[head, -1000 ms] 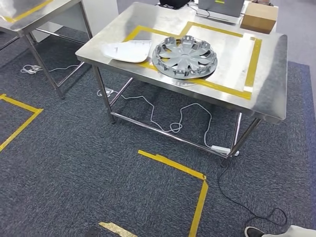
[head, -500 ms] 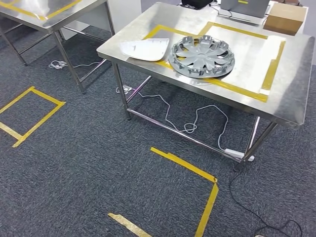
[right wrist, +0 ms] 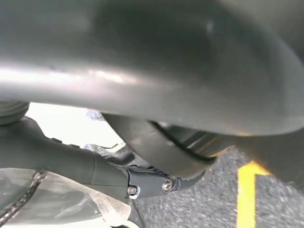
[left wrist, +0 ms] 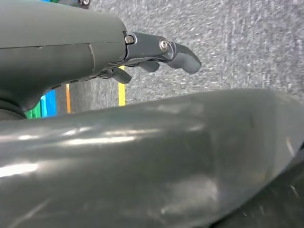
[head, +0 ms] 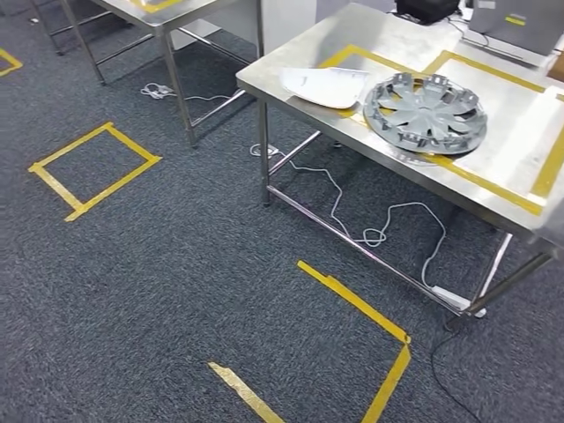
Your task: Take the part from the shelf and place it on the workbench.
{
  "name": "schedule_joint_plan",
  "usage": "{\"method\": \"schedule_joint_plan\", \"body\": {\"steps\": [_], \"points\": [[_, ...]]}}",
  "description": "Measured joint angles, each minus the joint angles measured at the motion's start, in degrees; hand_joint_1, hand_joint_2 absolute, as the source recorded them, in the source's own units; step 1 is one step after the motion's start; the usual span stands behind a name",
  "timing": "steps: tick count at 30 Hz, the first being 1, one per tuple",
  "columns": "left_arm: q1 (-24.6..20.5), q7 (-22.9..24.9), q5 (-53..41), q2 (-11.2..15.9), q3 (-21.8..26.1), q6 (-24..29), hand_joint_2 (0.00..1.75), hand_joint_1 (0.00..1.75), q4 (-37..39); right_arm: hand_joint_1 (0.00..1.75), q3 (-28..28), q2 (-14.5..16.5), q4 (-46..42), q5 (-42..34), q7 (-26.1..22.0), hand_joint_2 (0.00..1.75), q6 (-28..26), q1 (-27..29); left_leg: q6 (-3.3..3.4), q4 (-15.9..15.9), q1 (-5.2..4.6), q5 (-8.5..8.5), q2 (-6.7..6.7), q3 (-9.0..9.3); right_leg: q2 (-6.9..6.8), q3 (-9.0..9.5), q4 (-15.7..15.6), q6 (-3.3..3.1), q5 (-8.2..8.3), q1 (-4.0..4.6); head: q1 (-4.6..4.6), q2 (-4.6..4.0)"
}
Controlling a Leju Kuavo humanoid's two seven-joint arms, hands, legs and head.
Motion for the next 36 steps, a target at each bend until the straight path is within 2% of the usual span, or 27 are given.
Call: {"method": "schedule_joint_plan", "body": {"steps": [2,3,4,5,6,8,10,11,12,13,15,17,18,19,20,21,23,25,26,27,28,30,32,33,34,35,36], "points": [[-0.13,0.0,-0.2,-0.07,-0.27,0.08,0.0,0.0,0.0,0.0,0.02,-0.03,0.0,0.14,-1.32,0.0,-0.74,0.16,0.35,0.02,-0.03,0.23,-1.34,-0.41,2.19,-3.63,7.77,0.17,-3.82,-0.15,0.17,0.0],[-0.09,0.01,-0.24,-0.11,-0.38,0.2,0.0,0.0,0.0,0.0,0.03,-0.06,0.0,0.2,-2.55,0.0,-1.76,0.28,0.42,0.03,-0.06,0.31,-2.07,-0.53,2.51,-5.3,11.14,0.19,-4.9,-0.17,0.16,0.0],[0.01,0.04,-0.19,-0.12,-0.44,0.34,0.0,0.0,0.01,0.0,0.04,-0.1,0.0,0.27,-3.93,0.0,-2.99,0.43,0.43,0.05,-0.08,0.37,-2.83,-0.59,2.66,-6.16,12.67,0.15,-4.84,-0.17,0.16,0.0],[0.13,0.09,-0.09,-0.15,-0.46,0.47,0.0,0.0,0.01,0.0,0.05,-0.15,0.0,0.33,-5.21,0.0,-4.14,0.58,0.38,0.08,-0.09,0.44,-3.65,-0.6,2.82,-6.03,12.02,0.07,-3.66,-0.17,0.15,0.0],[0.21,0.13,0.01,-0.2,-0.46,0.49,0.0,0.0,0.02,0.0,0.1,-0.21,0.0,0.42,-6.2,0.0,-4.92,0.7,0.3,0.1,-0.09,0.51,-4.48,-0.57,3.19,-4.79,9.09,-0.07,-1.54,-0.18,0.15,0.0],[0.2,0.18,0.07,-0.38,-0.46,0.21,0.0,0.0,0.02,0.0,0.28,-0.34,0.01,0.58,-7.2,0.0,-5.36,0.9,-0.03,0.26,-0.15,0.66,-6.04,-0.71,5.92,-1.31,0.97,-0.46,2.38,-0.4,0.15,0.0],[0.12,0.19,-0.04,-0.52,-0.5,-0.08,0.0,0.0,0.02,0.0,0.51,-0.42,0.03,0.67,-7.85,0.0,-5.48,1.0,-0.62,0.46,-0.16,0.94,-7.37,-1.25,8.2,0.58,-3.29,-0.72,3.5,-0.56,0.12,0.0],[0.14,0.2,-0.19,-0.55,-0.52,-0.13,0.0,0.0,0.02,0.0,0.58,-0.44,0.04,0.7,-8.19,0.0,-5.56,1.04,-1.0,0.53,-0.11,1.14,-8.01,-1.57,8.22,0.76,-3.59,-0.84,3.38,-0.53,0.09,0.0],[0.24,0.21,-0.35,-0.54,-0.55,-0.11,0.0,0.0,0.03,0.0,0.62,-0.46,0.04,0.72,-8.61,0.0,-5.68,1.06,-1.37,0.5,-0.01,1.35,-8.64,-1.84,7.57,0.85,-3.62,-1.03,3.49,-0.52,0.09,0.0],[0.34,0.21,-0.52,-0.54,-0.58,-0.09,0.0,0.0,0.05,0.0,0.66,-0.5,0.04,0.74,-8.97,0.0,-5.8,1.09,-1.7,0.78,-0.01,1.22,-8.39,-2.1,6.82,0.97,-3.77,-1.3,3.67,-0.57,0.07,0.0],[0.37,0.28,-0.88,-0.51,-0.66,-0.09,0.0,0.0,0.08,0.0,0.8,-0.54,0.04,0.82,-9.49,0.0,-6.01,1.2,-2.27,3.98,-0.12,-0.95,-5.96,-3.54,5.05,1.11,-4.11,-1.88,3.97,-0.75,-0.29,0.0],[0.23,0.44,-1.07,-0.5,-0.72,-0.18,0.0,0.0,0.09,0.0,0.9,-0.58,0.04,0.93,-9.59,0.0,-6.15,1.43,-2.75,11.28,-0.01,-4.99,-3.08,-6.62,3.09,1.13,-4.13,-2.18,3.92,-0.65,-0.63,0.0],[0.21,0.45,-0.96,-0.5,-0.72,-0.36,0.0,0.0,0.09,0.0,0.93,-0.62,0.04,1.07,-9.64,0.0,-6.14,1.53,-2.96,14.8,0.12,-6.48,-2.49,-8.06,2.13,1.11,-4.11,-2.23,3.86,-0.6,-0.66,0.0],[0.28,0.39,-0.82,-0.48,-0.72,-0.62,0.0,0.0,0.09,0.0,0.98,-0.66,0.04,1.24,-9.74,0.0,-6.08,1.56,-3.1,16.85,0.25,-7.01,-2.18,-8.77,1.24,1.11,-4.09,-2.24,3.79,-0.57,-0.63,0.0],[0.36,0.28,-0.67,-0.45,-0.72,-0.89,0.0,0.0,0.09,0.0,1.04,-0.69,0.04,1.42,-9.88,0.0,-5.99,1.53,-3.17,16.69,0.35,-6.43,-1.95,-8.39,0.44,1.14,-4.06,-2.2,3.72,-0.56,-0.65,0.0],[0.44,0.15,-0.55,-0.42,-0.72,-1.08,0.0,0.0,0.09,0.0,1.11,-0.7,0.04,1.57,-10.0,0.0,-5.89,1.45,-3.15,14.29,0.41,-4.92,-1.63,-6.92,-0.29,1.23,-4.04,-2.11,3.63,-0.56,-0.66,0.0],[0.43,-0.03,-0.4,-0.37,-0.72,-1.05,0.0,0.0,0.09,0.0,1.38,-0.7,0.04,1.96,-10.06,0.0,-5.74,1.32,-2.79,6.39,0.15,-1.7,0.61,-2.49,-1.61,1.5,-3.95,-1.74,3.29,-0.38,-0.68,0.0],[0.35,-0.58,0.02,-0.35,-0.64,-0.73,0.0,0.0,0.09,0.0,1.91,-0.72,0.04,2.82,-9.97,0.0,-5.65,1.26,-2.03,1.63,-0.29,-0.77,2.63,-0.12,-2.82,1.7,-3.77,-1.19,2.89,-0.03,-0.6,0.0],[0.39,-0.91,0.28,-0.33,-0.57,-0.6,0.0,0.0,0.1,0.0,2.22,-0.74,0.04,3.26,-9.92,0.0,-5.68,1.17,-1.67,1.1,-0.52,-1.03,2.75,-0.02,-3.44,1.75,-3.72,-0.9,2.76,0.11,-0.57,0.0],[0.51,-1.19,0.47,-0.3,-0.48,-0.53,0.0,0.0,0.11,0.0,2.53,-0.76,0.03,3.58,-9.93,0.0,-5.78,1.02,-1.26,1.0,-0.52,-0.98,2.14,-0.18,-4.03,1.89,-3.73,-0.64,2.67,0.11,-0.55,0.0],[0.68,-1.25,0.57,-0.25,-0.36,-0.57,0.0,0.0,0.13,0.0,2.8,-0.8,0.03,3.78,-10.0,0.0,-5.88,0.86,-0.91,0.86,-0.46,-0.87,1.54,-0.23,-3.95,1.89,-3.62,-0.31,2.4,0.01,-0.55,0.0],[0.88,-1.08,0.61,-0.09,-0.06,-0.97,0.0,0.0,0.15,0.0,3.28,-0.9,0.02,3.92,-10.35,0.0,-6.01,0.69,-0.18,0.56,-0.22,-0.54,0.33,-0.29,-1.39,0.78,-1.13,0.28,0.46,-0.25,-0.35,0.0],[0.82,-0.95,0.46,0.08,0.23,-1.35,0.0,0.0,0.15,0.0,3.54,-1.11,0.02,3.77,-10.91,0.0,-6.12,0.75,0.31,0.5,-0.12,-0.32,-0.97,-0.51,1.79,-2.62,5.89,0.53,-3.17,-0.41,-0.12,0.0],[0.81,-0.93,0.32,0.18,0.34,-1.44,0.0,0.0,0.16,0.0,3.57,-1.22,0.02,3.56,-11.12,0.0,-6.21,0.78,0.43,0.51,-0.16,-0.28,-1.7,-0.6,2.37,-4.64,9.87,0.58,-4.64,-0.43,-0.1,0.0],[0.83,-0.9,0.19,0.27,0.43,-1.56,0.0,0.0,0.16,0.0,3.57,-1.34,0.02,3.37,-11.26,0.0,-6.31,0.77,0.46,0.52,-0.19,-0.25,-2.46,-0.63,2.59,-6.08,12.5,0.58,-5.15,-0.43,-0.12,0.0],[0.88,-0.87,0.04,0.39,0.49,-1.75,0.0,0.0,0.17,0.0,3.57,-1.46,0.02,3.23,-11.29,0.0,-6.4,0.74,0.47,0.55,-0.21,-0.23,-3.24,-0.6,2.7,-6.61,13.1,0.54,-4.5,-0.44,-0.12,0.0],[0.91,-0.86,-0.15,0.51,0.54,-1.99,0.0,0.0,0.17,0.0,3.57,-1.57,0.02,3.15,-11.21,0.0,-6.46,0.7,0.46,0.59,-0.22,-0.23,-4.08,-0.53,2.89,-6.02,11.36,0.45,-2.74,-0.47,-0.13,0.0]]}}
